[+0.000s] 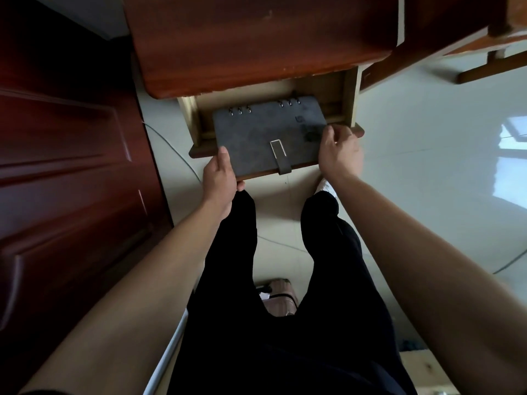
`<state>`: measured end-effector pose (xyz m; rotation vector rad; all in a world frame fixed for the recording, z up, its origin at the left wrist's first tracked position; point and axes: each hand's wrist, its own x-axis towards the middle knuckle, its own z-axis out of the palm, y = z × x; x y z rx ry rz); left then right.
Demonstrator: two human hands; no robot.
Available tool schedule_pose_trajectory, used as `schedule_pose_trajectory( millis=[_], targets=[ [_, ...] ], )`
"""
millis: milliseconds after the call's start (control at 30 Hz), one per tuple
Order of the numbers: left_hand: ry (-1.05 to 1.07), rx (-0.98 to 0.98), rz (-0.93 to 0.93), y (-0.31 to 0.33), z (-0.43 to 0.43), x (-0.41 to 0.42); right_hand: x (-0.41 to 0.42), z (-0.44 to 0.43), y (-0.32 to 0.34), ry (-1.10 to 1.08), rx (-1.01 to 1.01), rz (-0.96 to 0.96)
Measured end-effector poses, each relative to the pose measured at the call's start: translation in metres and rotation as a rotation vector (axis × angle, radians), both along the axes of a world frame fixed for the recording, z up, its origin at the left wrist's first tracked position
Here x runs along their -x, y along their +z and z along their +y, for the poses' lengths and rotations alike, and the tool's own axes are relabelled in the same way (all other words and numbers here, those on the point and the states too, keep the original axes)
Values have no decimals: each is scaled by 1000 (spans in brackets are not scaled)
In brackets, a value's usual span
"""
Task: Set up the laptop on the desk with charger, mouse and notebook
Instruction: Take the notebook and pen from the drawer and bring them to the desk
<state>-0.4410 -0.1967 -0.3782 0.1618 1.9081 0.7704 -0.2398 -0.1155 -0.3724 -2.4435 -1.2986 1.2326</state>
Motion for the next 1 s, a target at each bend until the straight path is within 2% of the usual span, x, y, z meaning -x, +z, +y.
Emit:
schedule_pose_trajectory(
  millis=[100, 167, 233, 300, 400, 567, 700, 800, 900, 1000],
  targets=[
    [-146, 36, 123, 13, -10, 4, -1, -13, 4, 11, 102, 16],
    [-366, 3, 323, 21, -18, 6, -5, -24, 7, -17, 142, -11],
    [-560, -78, 522, 33, -25, 5, -6, -36, 14, -71, 78, -18],
    [-629, -160, 636, 41, -25, 4, -7, -44, 25, -137, -44, 25],
    [-608, -219, 704, 50, -3, 5, -3, -28, 37, -153, -215, 90],
    [-533, -249, 776, 47, 60, 15, 20, 43, 45, -85, -410, 45],
    [-514, -294, 933, 38, 102, 27, 33, 92, 36, 53, -476, -61],
    [-513, -299, 1035, 33, 123, 29, 35, 114, 26, 196, -522, -210],
    [-553, -194, 1024, 30, 130, 29, 33, 121, 19, 274, -492, -299],
    [-451, -206, 933, 27, 127, 29, 34, 116, 16, 256, -511, -268]
  ],
)
